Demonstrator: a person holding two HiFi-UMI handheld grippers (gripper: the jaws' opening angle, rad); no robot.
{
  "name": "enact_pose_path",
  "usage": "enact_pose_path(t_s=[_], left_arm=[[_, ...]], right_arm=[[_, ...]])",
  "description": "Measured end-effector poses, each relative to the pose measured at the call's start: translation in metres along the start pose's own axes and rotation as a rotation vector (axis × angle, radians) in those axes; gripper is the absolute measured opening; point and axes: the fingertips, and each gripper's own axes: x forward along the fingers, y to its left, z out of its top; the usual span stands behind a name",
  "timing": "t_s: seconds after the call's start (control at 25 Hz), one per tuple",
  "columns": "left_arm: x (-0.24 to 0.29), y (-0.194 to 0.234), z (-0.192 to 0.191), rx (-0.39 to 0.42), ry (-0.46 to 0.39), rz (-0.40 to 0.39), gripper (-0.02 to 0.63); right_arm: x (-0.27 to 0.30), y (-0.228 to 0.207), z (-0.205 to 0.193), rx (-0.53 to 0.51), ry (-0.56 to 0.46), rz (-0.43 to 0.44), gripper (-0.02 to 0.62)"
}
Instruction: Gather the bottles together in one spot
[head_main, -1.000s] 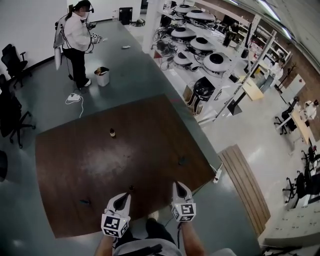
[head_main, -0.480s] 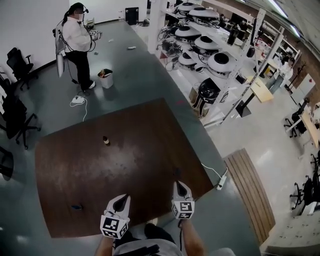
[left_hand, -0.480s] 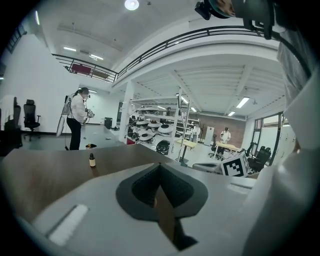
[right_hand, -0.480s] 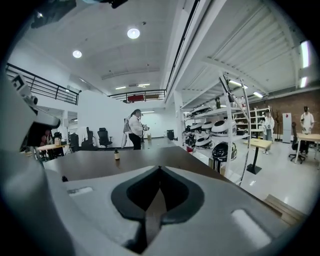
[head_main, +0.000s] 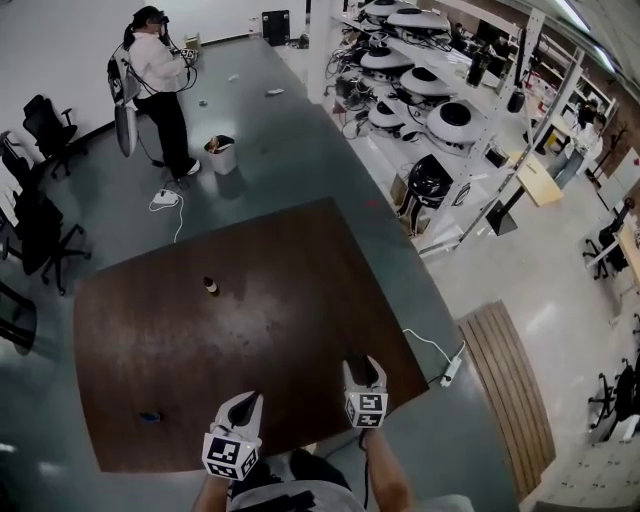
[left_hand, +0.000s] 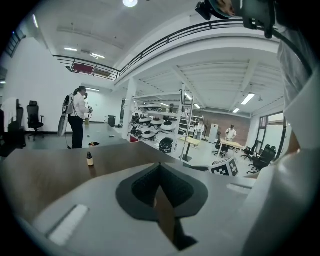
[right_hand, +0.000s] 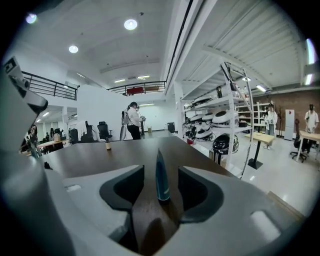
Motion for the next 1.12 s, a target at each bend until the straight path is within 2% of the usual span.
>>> enact_pose_path(t_s=[0.32,0.44,0.48,0.8,1.12], left_arm=[[0.0,0.005,-0.001,-0.016,0.013,0.035,0.002],[-0.001,0.007,-0.002,-0.022,0.015,0.043,0.002],[-0.002,0.008,-0.003,-0.023,0.015,0.045,0.002],[-0.006,0.013,-0.003,-0.027,0.008,0.056,0.002],[-0.015,0.019,0.0,-0.029,-0.011,0.064,0.002]], right_arm=[[0.023,0.001,-0.017,-0.03,0.052,0.031,0.216],[0.024,0.001,-0.016,-0.044,0.041,0.024,0.102],[0.024,0.001,-0.016,-0.048,0.038,0.023,0.092],[0.025,0.001,-0.018,-0.064,0.043,0.024,0.091],[0.019,0.004,0.005,-0.086,-0.005,0.037,0.089]])
